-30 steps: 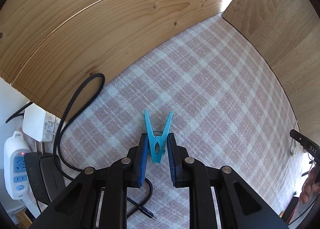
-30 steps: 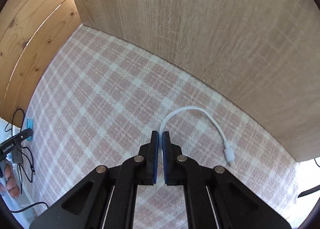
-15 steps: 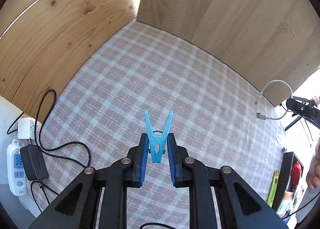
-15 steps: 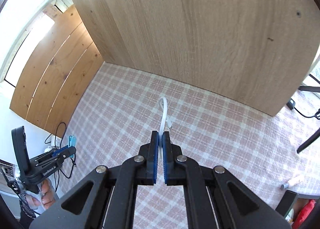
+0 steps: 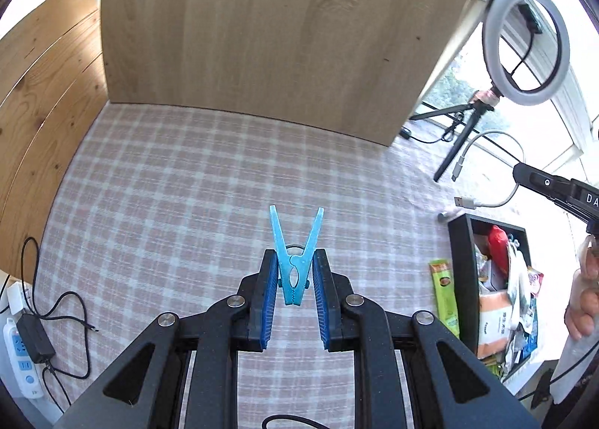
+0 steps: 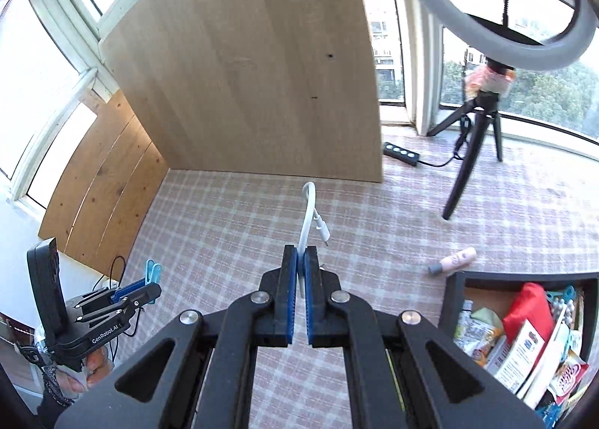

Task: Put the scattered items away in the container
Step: 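Carry the blue clothespin and white cable into the tray and open both grippers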

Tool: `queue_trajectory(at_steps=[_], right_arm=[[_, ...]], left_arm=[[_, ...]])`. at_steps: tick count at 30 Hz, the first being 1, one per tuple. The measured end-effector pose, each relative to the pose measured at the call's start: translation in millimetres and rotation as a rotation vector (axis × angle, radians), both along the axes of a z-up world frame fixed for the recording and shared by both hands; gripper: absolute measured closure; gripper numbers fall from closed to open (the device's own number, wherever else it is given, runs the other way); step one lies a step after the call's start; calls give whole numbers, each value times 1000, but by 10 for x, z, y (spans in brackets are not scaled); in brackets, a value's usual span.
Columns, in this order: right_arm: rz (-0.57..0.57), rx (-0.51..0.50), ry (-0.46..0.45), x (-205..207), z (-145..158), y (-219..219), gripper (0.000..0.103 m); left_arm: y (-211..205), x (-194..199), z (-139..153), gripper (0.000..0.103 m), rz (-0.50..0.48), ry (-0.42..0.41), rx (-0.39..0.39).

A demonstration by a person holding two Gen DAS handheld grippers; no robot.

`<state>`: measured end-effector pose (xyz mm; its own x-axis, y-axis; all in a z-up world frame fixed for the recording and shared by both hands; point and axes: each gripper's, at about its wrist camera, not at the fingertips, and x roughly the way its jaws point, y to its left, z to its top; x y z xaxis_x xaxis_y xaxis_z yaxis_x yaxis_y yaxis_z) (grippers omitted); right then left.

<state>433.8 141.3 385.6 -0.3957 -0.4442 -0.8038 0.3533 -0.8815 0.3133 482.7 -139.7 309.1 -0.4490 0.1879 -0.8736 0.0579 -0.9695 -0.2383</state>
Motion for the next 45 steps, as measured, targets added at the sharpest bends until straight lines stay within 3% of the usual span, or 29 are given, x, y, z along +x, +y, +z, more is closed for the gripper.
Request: queue_trajectory(at_steps=[2, 5, 7, 12, 19, 25, 32, 34, 35, 38, 45], right_arm=[[-56, 13, 8, 96, 50, 308, 99], [-149, 43, 24, 272, 121, 816, 99], [-213, 58, 29, 395, 153, 1157, 99], [-384, 103, 28, 628, 222, 1971, 99], [-552, 149, 8, 892, 231, 2727, 99], [-635, 177, 4, 1013, 179, 3050, 99], [-641, 242, -7, 938, 60, 3108, 99], [-591, 222, -22, 879, -15, 3081, 96], [-603, 228, -32, 877, -40, 3083, 90], [-625, 226, -25, 921, -43, 3087, 75], [-643, 199, -13, 995, 15, 3115, 74]], left_arm=[[379, -139, 68, 86, -58, 2, 5], [923, -51, 101, 86, -161, 5, 12], [1096, 89, 302, 86, -226, 14, 11], [1866, 79, 379, 86, -394, 17, 26], [2783, 209, 423, 85, -599, 10, 42], [3360, 296, 486, 85, -694, 7, 39], [3846, 356, 517, 85, -780, 21, 43], [3952, 329, 494, 76, -798, 3, 39], [3978, 316, 491, 68, -785, 3, 33], [3994, 318, 527, 68, -765, 29, 17], [3788, 239, 462, 69, -731, 16, 2]])
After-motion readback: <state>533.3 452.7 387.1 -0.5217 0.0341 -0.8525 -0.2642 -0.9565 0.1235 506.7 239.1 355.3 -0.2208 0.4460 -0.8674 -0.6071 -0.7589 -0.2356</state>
